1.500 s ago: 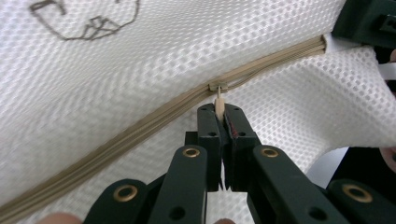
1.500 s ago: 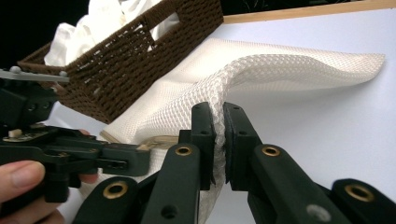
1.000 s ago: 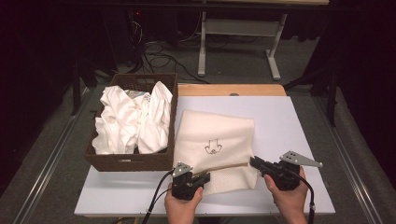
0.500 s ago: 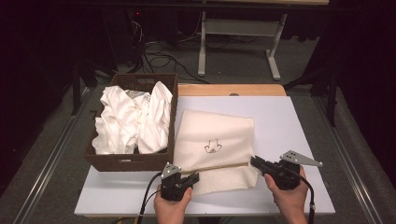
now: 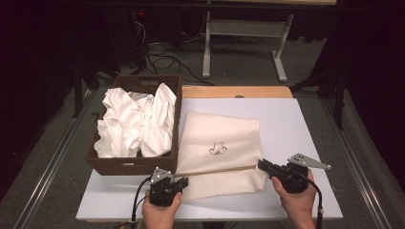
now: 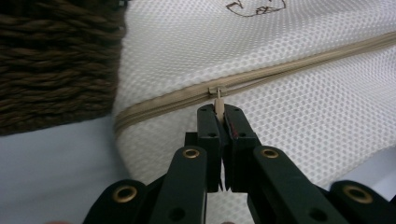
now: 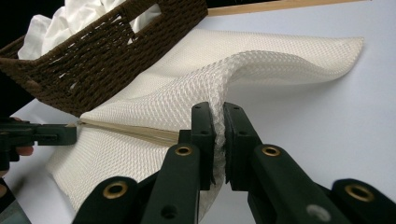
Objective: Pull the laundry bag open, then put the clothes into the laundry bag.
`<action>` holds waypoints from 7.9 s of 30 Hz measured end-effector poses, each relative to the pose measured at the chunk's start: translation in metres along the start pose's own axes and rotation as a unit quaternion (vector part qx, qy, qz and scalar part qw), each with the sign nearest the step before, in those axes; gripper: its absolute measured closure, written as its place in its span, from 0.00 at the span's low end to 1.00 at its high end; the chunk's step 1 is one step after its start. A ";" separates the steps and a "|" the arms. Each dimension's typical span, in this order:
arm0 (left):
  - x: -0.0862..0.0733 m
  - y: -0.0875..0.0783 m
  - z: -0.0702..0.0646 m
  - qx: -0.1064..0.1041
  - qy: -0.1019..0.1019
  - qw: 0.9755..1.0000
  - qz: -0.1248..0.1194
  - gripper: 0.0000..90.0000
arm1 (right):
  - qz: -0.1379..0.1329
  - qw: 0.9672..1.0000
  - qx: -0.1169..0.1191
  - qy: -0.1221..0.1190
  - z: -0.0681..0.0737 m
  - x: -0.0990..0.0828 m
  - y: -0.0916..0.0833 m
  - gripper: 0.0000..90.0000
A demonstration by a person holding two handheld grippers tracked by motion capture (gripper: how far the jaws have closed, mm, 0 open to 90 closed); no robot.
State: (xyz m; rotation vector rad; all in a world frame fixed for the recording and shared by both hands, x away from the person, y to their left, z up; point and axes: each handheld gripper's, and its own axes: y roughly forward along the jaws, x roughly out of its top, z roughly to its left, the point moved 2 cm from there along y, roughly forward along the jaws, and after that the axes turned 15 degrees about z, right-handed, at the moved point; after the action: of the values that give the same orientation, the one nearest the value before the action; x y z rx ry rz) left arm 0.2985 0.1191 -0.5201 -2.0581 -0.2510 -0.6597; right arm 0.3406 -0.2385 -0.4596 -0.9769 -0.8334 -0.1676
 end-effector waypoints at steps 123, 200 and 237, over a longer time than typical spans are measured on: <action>-0.005 -0.046 0.005 0.018 0.086 0.996 0.010 0.01 | 0.233 0.938 -0.007 -0.257 0.022 0.029 0.140 0.00; 0.154 -0.058 0.065 0.153 0.043 0.987 0.022 0.01 | 0.106 0.978 -0.027 -0.176 0.020 0.052 0.096 0.97; 0.192 0.011 0.180 0.134 -0.085 0.962 0.223 0.46 | 0.114 0.978 -0.023 -0.175 0.019 0.047 0.101 0.97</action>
State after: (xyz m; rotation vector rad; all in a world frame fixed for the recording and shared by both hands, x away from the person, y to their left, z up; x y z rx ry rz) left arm 0.5273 0.2476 -0.5003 -1.8213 0.0298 -0.1618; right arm 0.4102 -0.1546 -0.4892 -1.1571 -1.0321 0.1890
